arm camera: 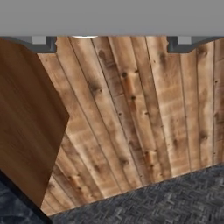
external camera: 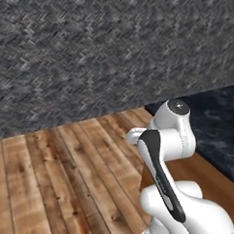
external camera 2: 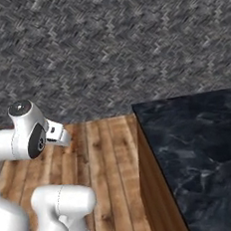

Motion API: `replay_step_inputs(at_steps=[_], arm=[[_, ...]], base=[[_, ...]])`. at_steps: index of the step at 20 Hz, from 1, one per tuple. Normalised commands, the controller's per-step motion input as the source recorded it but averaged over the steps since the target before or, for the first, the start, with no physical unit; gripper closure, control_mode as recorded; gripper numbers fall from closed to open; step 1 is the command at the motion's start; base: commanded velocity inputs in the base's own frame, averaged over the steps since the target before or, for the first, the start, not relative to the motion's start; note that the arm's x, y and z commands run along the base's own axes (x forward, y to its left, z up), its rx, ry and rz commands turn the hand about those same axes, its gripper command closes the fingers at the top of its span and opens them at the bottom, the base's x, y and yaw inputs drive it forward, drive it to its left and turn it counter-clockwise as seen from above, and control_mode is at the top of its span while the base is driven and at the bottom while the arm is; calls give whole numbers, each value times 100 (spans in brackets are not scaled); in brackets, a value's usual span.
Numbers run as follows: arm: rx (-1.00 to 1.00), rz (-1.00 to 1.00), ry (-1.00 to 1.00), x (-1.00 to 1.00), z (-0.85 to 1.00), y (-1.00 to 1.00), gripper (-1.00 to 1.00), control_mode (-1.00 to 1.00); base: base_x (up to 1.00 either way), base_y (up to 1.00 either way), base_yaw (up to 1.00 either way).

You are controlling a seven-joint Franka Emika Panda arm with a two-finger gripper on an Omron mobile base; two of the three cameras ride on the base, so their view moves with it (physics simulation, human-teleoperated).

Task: Four empty soda cans are scattered around the kitchen. Gather all the cans and cluster them next to the stove for recycling.

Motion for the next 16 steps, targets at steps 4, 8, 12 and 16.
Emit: replay_step_inputs(at_steps=[4, 8, 12, 16], arm=[[0, 0, 0, 0, 0, 0, -100, 100], [0, 0, 0, 0, 0, 0, -100, 100], [0, 0, 0, 0, 0, 0, -100, 100], [0, 0, 0, 0, 0, 0, -100, 100]], base=[[55, 26, 7], [63, 18, 6], [64, 17, 6], [65, 15, 8]])
